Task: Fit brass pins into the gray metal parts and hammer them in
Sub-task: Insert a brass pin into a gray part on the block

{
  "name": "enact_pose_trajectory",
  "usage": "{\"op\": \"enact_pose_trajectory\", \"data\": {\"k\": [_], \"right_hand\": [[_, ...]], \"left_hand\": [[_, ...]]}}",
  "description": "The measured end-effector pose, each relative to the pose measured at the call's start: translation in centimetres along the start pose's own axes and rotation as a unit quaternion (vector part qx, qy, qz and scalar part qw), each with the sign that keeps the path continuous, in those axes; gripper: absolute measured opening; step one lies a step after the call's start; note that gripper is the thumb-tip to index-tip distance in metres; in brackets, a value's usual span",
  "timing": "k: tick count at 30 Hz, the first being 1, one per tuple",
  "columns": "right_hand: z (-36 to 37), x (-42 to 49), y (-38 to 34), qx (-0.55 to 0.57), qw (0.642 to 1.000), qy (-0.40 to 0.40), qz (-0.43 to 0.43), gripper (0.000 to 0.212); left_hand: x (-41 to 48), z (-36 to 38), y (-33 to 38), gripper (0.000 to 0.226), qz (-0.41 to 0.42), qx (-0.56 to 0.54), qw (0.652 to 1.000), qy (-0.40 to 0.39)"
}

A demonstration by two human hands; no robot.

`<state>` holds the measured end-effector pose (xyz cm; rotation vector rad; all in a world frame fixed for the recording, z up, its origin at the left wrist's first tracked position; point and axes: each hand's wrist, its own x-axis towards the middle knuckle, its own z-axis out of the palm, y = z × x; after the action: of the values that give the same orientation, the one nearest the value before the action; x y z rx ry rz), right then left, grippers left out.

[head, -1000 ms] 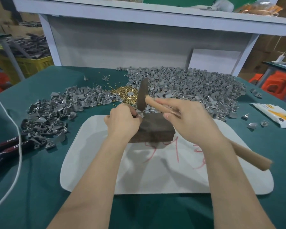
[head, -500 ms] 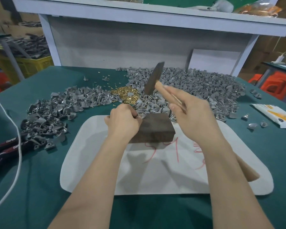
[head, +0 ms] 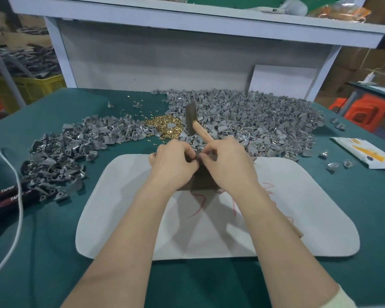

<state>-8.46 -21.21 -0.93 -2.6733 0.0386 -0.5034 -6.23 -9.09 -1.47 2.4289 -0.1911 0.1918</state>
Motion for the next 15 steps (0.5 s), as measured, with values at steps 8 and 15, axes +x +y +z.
{"op": "enact_pose_trajectory", "data": {"k": [8,15], "right_hand": [[0.42,0.31,-0.24,-0.041,0.999,0.000,0.016,0.015],[0.51,0.29,-0.04,-0.026,0.999,0.021,0.000,0.024]], "left_hand": [[-0.02,0.52,0.40,0.011,0.004,0.024,1.000,0.016],[-0.09,0.63,0.58,0.008,0.005,0.035,0.999,0.025]]}}
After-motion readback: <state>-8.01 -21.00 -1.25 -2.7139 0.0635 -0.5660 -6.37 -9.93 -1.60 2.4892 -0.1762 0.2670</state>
